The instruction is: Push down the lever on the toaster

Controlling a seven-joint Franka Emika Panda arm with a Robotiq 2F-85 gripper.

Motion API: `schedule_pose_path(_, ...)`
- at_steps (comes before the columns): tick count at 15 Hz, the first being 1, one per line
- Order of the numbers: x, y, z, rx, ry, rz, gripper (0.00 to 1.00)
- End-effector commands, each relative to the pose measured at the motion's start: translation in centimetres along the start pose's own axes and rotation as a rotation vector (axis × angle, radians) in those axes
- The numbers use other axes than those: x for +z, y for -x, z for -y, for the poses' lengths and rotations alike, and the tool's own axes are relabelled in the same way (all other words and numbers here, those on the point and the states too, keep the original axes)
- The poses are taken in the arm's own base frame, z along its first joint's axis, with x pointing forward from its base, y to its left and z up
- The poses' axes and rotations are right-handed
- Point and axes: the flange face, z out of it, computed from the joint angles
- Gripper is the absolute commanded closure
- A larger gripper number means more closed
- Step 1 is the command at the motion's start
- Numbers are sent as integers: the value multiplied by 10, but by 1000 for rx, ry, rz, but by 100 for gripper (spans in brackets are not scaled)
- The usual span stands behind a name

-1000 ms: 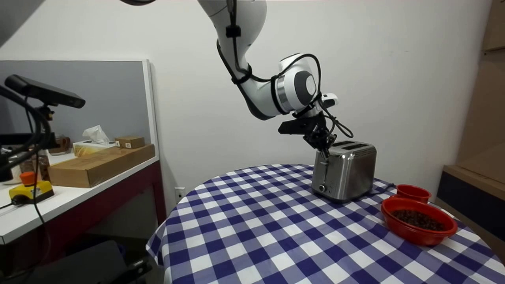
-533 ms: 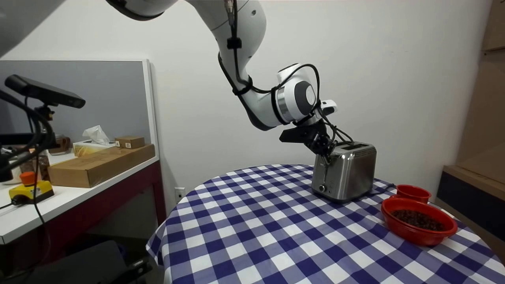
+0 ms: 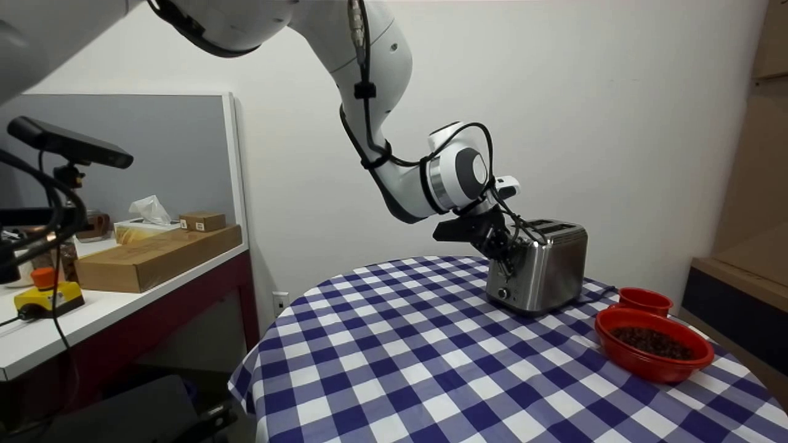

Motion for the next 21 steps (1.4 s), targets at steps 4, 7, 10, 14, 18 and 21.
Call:
schedule_pose_path(4, 43, 29, 13, -7, 16, 53, 100)
schedule_pose_path(7, 41, 32, 8, -4, 12, 68, 100)
schedule_pose_path(10, 18, 23, 1, 40, -17, 138, 73)
schedule_pose_path(14, -20, 22, -9, 82, -103, 341, 44)
schedule_pose_path(18, -66, 28, -43, 98, -157, 533, 15)
schedule_pose_path(21, -94, 40, -84, 91, -135, 640, 0)
